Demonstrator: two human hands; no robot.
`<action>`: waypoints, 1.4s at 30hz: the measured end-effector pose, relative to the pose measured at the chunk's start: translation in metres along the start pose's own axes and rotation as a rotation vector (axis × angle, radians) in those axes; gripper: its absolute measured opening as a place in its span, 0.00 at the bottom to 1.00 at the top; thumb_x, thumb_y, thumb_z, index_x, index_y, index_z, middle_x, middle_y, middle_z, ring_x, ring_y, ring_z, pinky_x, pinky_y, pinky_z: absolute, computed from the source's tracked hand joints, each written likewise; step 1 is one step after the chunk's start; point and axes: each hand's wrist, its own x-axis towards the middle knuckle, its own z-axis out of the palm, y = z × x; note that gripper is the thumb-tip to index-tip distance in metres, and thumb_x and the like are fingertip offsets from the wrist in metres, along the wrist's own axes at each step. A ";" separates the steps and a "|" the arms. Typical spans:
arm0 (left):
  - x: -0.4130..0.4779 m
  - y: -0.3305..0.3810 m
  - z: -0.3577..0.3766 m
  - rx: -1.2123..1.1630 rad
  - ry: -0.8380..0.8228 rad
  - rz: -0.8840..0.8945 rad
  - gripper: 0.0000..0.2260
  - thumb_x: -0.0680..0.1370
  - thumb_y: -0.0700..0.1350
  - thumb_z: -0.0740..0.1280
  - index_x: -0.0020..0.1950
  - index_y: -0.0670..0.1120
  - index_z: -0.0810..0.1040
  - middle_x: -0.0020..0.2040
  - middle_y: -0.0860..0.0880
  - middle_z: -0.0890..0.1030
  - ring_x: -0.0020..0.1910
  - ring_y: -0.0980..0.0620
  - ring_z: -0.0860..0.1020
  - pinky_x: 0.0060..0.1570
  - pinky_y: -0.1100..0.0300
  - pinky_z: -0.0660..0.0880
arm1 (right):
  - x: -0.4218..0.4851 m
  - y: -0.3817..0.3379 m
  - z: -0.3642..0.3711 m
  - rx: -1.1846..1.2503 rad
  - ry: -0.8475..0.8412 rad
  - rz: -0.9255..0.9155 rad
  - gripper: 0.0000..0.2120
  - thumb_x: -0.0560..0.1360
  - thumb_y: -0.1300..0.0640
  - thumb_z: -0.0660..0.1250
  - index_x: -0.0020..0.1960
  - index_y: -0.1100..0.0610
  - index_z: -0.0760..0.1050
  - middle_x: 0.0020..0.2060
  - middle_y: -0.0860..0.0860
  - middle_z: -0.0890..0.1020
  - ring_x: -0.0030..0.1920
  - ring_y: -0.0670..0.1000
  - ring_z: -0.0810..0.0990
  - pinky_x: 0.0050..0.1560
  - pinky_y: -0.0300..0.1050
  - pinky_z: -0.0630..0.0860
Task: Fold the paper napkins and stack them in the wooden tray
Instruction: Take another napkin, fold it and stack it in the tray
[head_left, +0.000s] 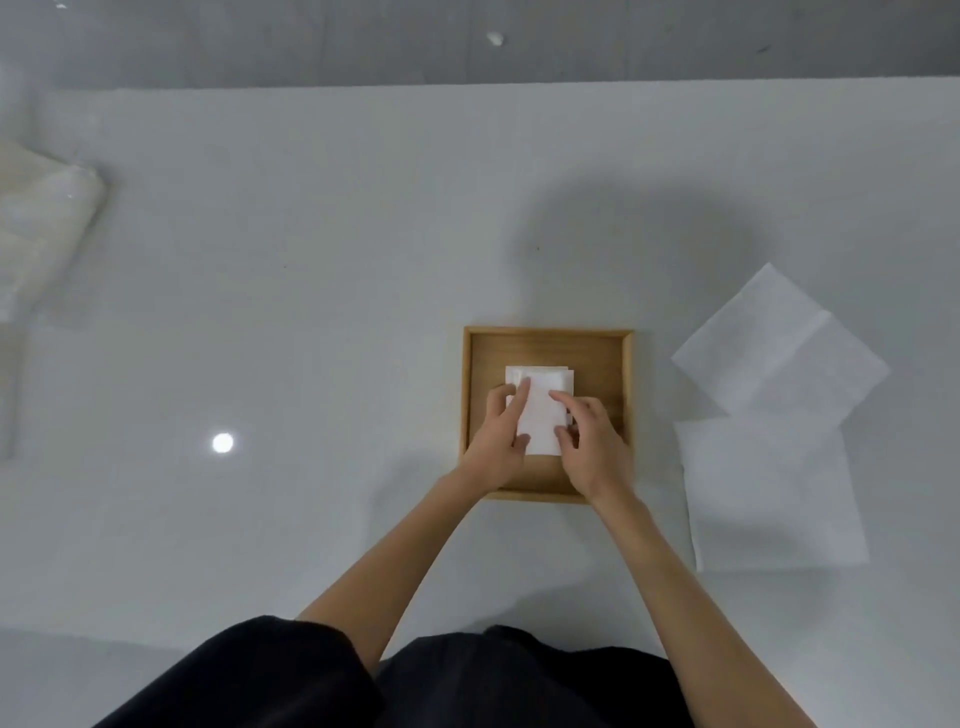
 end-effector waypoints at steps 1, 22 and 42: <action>0.001 0.001 0.000 0.029 -0.001 -0.010 0.37 0.80 0.30 0.62 0.83 0.44 0.46 0.76 0.43 0.57 0.55 0.44 0.73 0.57 0.58 0.75 | 0.001 -0.001 0.001 -0.012 0.009 0.005 0.23 0.79 0.59 0.66 0.71 0.43 0.70 0.62 0.45 0.75 0.50 0.49 0.81 0.44 0.48 0.79; 0.010 -0.006 -0.002 0.158 0.001 -0.064 0.42 0.79 0.38 0.67 0.83 0.50 0.42 0.69 0.43 0.59 0.66 0.46 0.68 0.67 0.54 0.71 | -0.004 -0.005 0.017 -0.183 0.101 0.028 0.30 0.78 0.59 0.66 0.78 0.49 0.64 0.58 0.58 0.70 0.54 0.58 0.74 0.46 0.51 0.80; 0.051 0.151 0.071 0.294 0.265 0.074 0.11 0.83 0.45 0.57 0.52 0.42 0.77 0.52 0.43 0.80 0.53 0.41 0.76 0.52 0.49 0.74 | -0.034 0.124 -0.153 0.197 0.706 0.362 0.06 0.80 0.57 0.65 0.55 0.56 0.79 0.53 0.55 0.78 0.47 0.58 0.80 0.44 0.49 0.74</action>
